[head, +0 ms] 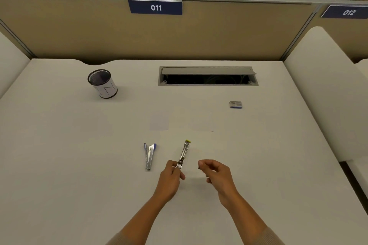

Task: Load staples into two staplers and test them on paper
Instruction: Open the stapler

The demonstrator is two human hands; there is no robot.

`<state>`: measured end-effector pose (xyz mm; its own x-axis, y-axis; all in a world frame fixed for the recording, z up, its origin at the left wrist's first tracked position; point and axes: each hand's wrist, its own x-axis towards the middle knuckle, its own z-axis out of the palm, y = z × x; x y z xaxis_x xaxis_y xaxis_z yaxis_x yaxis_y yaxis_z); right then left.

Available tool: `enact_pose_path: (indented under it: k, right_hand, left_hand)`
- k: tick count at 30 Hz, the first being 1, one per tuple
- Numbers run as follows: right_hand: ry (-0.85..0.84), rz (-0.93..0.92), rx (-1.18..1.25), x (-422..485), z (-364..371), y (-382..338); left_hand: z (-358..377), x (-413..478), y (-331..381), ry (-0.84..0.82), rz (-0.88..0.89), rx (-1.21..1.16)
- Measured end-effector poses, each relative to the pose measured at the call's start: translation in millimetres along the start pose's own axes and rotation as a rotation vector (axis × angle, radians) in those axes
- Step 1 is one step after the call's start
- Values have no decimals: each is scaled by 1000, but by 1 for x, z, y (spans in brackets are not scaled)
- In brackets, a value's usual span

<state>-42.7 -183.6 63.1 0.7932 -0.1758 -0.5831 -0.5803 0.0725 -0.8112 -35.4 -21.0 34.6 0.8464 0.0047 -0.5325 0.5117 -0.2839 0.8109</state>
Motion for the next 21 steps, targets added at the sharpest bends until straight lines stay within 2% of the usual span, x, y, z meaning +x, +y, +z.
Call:
enact_pose_path:
  k: [6, 11, 21]
  right_hand:
    - [-25, -33, 38, -16, 5, -19]
    - [-82, -132, 63, -23, 13, -34]
    - [-20, -411, -139, -36, 21, -63]
  left_hand:
    - [-9, -10, 8, -8, 54, -114]
    - [-18, -20, 20, 2, 108, -139]
    - [-29, -39, 30, 19, 154, -62]
